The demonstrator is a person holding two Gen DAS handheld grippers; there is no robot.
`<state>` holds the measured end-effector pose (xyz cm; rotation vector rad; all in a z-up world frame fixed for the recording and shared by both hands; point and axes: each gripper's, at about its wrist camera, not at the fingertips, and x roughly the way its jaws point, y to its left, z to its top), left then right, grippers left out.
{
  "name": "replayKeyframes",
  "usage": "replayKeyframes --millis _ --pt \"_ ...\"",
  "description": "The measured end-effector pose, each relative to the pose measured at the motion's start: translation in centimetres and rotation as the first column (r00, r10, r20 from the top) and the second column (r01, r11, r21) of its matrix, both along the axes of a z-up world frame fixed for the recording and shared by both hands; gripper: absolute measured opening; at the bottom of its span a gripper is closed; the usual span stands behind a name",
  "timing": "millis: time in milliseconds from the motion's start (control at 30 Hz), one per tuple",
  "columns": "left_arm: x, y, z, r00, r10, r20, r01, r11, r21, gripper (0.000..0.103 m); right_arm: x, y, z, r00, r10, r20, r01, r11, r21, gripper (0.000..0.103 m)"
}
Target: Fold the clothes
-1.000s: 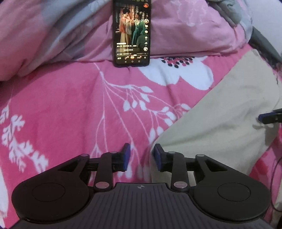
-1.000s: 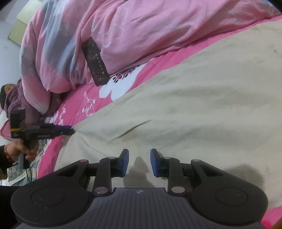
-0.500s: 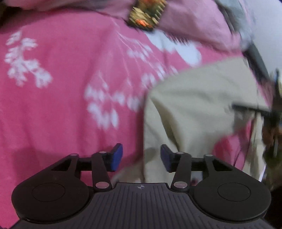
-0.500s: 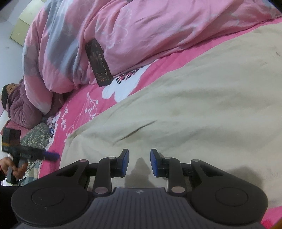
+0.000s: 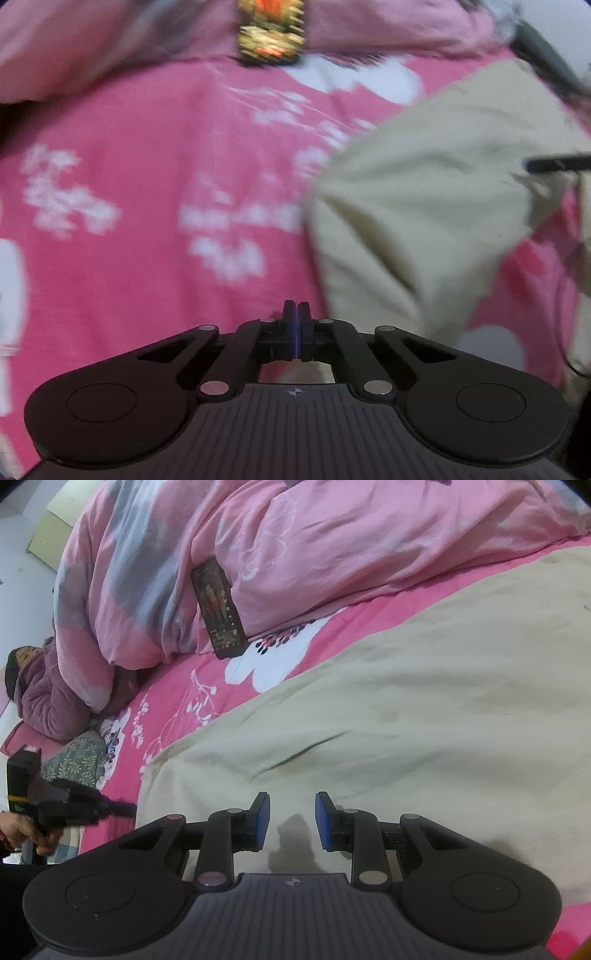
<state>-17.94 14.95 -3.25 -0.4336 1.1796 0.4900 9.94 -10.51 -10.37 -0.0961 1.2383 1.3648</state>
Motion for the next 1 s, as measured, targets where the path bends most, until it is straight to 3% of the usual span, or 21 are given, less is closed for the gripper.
replayKeyframes --millis 133,233,300,333,367,500,567,700,767,833,867,1000 --pt "-1.4 2.7 1.5 0.995 0.099 0.016 -0.099 0.994 0.05 0.0 0.0 -0.1 -0.2 1.0 -0.002 -0.005 0.002 1.0 -0.005 0.029" --pt "-2.0 3.7 1.2 0.987 0.132 0.092 -0.114 0.977 -0.178 0.001 -0.3 0.0 -0.1 1.0 0.011 -0.005 -0.011 1.0 -0.005 0.029" --pt "-1.7 2.4 0.2 0.992 0.087 0.094 -0.059 0.962 -0.267 0.018 -0.5 0.1 -0.1 1.0 0.019 -0.002 -0.019 1.0 -0.004 0.029" --pt "-1.3 1.6 -0.3 0.996 0.057 0.071 -0.036 0.963 -0.269 0.04 -0.5 0.1 0.0 1.0 0.019 -0.002 -0.019 1.0 -0.004 0.029" --pt "-1.0 0.8 -0.8 0.998 0.026 0.049 -0.012 0.963 -0.269 0.055 -0.5 0.2 0.0 1.0 0.019 -0.001 -0.019 1.0 -0.004 0.029" --pt "0.0 -1.1 -2.5 0.998 -0.066 -0.018 0.06 0.968 -0.242 0.058 -0.5 0.4 0.0 1.0 0.019 -0.003 -0.019 1.0 -0.009 0.029" --pt "0.2 -1.1 -3.2 0.998 -0.061 -0.025 0.054 0.971 -0.234 0.061 -0.7 0.6 0.0 1.0 0.023 -0.006 -0.023 1.0 -0.011 0.029" --pt "0.1 -1.4 -3.8 0.998 -0.056 -0.017 0.052 0.978 -0.204 0.058 -1.0 0.8 0.0 0.999 0.032 -0.01 -0.032 0.999 -0.011 0.029" --pt "-0.3 -1.6 -3.6 0.999 -0.049 -0.001 0.048 0.98 -0.195 0.033 -1.0 0.9 0.0 1.0 0.029 -0.011 -0.03 0.999 -0.012 0.029" --pt "-0.9 -1.5 -3.3 0.999 -0.029 0.019 0.033 0.98 -0.196 0.017 -0.9 1.0 -0.1 1.0 0.026 -0.01 -0.026 1.0 -0.014 0.029" --pt "-1.2 -1.5 -3.1 0.999 -0.02 0.029 0.025 0.98 -0.197 0.012 -0.9 1.0 -0.1 1.0 0.024 -0.01 -0.024 1.0 -0.014 0.029" --pt "-1.8 -1.4 -2.3 0.999 -0.011 0.048 0.019 0.984 -0.178 0.008 -0.7 1.3 -0.4 1.0 0.017 -0.013 -0.017 1.0 -0.022 0.029"
